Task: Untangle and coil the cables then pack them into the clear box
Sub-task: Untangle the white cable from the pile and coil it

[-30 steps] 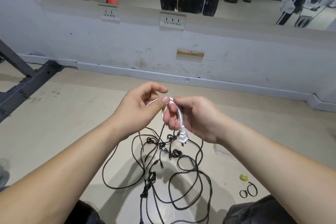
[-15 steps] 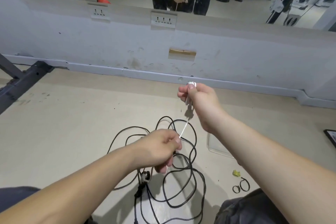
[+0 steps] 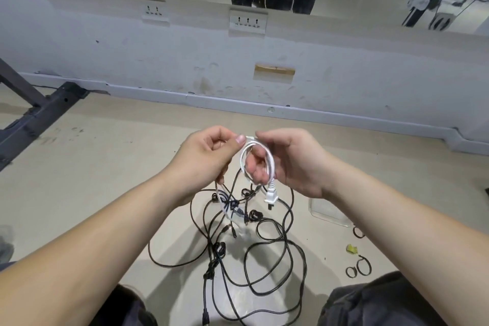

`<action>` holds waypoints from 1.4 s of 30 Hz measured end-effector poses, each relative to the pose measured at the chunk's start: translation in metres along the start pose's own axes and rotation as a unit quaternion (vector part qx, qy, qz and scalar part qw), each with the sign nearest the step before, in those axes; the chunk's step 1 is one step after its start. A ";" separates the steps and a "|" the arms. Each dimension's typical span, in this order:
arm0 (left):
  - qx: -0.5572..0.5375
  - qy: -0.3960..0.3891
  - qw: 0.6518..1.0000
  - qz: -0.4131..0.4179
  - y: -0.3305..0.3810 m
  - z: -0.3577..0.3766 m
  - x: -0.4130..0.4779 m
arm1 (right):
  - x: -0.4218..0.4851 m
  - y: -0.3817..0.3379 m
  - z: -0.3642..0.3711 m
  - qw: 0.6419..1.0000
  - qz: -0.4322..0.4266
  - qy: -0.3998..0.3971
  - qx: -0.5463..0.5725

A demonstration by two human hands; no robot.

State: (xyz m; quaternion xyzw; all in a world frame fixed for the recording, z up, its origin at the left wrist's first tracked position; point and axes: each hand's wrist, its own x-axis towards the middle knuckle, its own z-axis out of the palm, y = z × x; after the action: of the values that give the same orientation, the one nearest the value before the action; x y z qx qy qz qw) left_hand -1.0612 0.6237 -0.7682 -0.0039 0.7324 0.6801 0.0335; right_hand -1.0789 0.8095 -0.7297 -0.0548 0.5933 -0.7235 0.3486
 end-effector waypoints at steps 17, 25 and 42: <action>0.274 -0.200 0.938 -0.065 -0.020 0.022 -0.017 | 0.014 -0.005 -0.033 0.939 -0.144 0.302 0.073; 0.085 -0.105 0.991 0.019 0.015 0.016 -0.013 | 0.015 0.015 -0.025 0.900 -0.080 0.247 -0.350; 0.137 -0.131 0.981 -0.044 -0.016 0.025 -0.018 | -0.004 -0.008 -0.005 0.974 -0.012 0.087 0.210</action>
State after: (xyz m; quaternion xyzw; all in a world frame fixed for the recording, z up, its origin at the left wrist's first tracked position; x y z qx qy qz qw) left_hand -1.0415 0.6463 -0.7850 0.0581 0.8069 0.5658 0.1593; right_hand -1.0813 0.8161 -0.7228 0.0753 0.4549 -0.8384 0.2906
